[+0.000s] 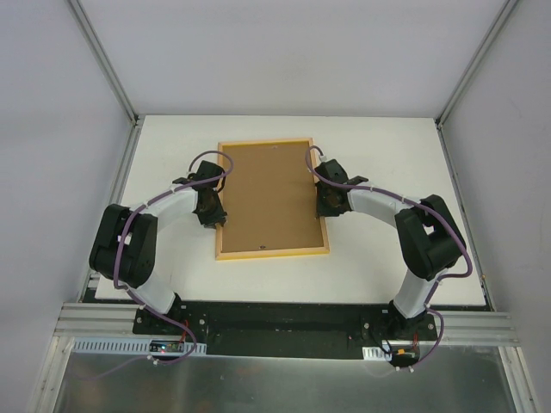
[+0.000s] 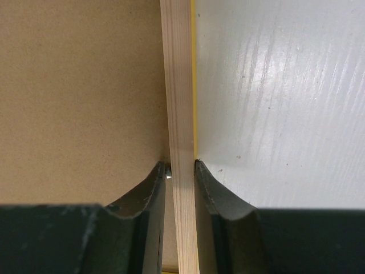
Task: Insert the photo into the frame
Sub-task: Press the fastener onto the backboard.
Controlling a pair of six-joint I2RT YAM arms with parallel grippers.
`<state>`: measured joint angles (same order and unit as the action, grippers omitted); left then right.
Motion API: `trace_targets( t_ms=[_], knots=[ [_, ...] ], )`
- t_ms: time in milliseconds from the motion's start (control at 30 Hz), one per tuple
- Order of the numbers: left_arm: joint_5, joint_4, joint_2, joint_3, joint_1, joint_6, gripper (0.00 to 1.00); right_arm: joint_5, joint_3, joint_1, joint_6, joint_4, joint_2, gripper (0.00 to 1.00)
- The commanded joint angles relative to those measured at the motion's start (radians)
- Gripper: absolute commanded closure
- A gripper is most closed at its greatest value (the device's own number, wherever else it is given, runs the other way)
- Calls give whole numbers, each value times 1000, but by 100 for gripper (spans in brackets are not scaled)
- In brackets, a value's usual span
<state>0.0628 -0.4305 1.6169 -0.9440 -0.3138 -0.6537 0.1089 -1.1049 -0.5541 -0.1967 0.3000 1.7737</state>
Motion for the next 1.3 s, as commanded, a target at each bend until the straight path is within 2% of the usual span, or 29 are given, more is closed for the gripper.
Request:
trace_targets(
  t_ms=[0,167,300,700,1000,1267],
  knots=[
    [16,58,43,42,-8,-58,94,-21,25,-10,5,13,20,99],
    [-29,70,-12,60,-18,-18,81,-28,25,-10,2,10,21,99],
    [-43,73,-29,65,-31,11,77,-32,23,-12,0,8,26,99],
    [-54,73,54,25,-34,32,69,-38,23,-12,3,7,27,99],
    [6,67,87,21,-33,26,74,-48,31,-10,5,2,24,99],
    [20,62,135,-9,-24,25,86,-46,39,-10,5,2,12,99]
  ],
)
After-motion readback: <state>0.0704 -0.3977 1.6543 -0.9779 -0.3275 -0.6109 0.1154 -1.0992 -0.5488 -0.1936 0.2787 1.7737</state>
